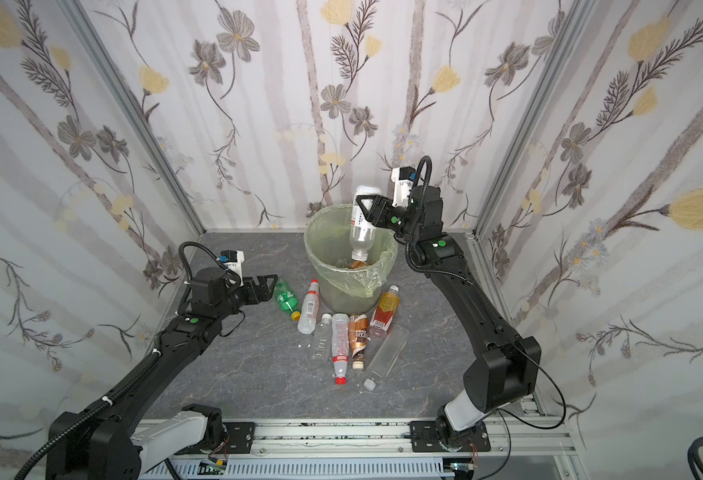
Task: Put the plastic bottles in the bin
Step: 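Carry the white bottle with the right gripper over the bin, then open the right gripper to drop the white bottle into the bin, then withdraw the right arm while the left gripper lowers onto the green soda bottle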
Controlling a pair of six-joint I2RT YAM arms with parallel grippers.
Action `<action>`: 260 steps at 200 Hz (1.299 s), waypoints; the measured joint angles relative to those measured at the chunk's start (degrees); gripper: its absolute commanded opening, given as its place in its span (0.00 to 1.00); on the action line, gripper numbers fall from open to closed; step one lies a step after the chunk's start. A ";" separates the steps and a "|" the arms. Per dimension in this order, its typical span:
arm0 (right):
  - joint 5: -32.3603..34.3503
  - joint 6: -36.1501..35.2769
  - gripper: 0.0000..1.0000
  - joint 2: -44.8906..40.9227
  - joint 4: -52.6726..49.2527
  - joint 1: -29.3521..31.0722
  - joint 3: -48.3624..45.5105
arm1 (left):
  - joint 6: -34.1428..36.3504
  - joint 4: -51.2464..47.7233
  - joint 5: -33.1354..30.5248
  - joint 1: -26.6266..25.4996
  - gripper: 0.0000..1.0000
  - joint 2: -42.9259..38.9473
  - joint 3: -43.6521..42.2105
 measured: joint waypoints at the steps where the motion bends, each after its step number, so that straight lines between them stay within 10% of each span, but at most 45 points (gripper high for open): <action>1: 0.15 0.00 0.50 0.02 0.00 0.04 0.02 | 0.00 0.00 -0.02 0.00 0.94 0.00 0.00; 260: 5.62 -10.32 0.82 4.83 -12.46 5.22 6.08 | 0.02 -0.42 -0.46 0.00 0.94 0.09 -1.14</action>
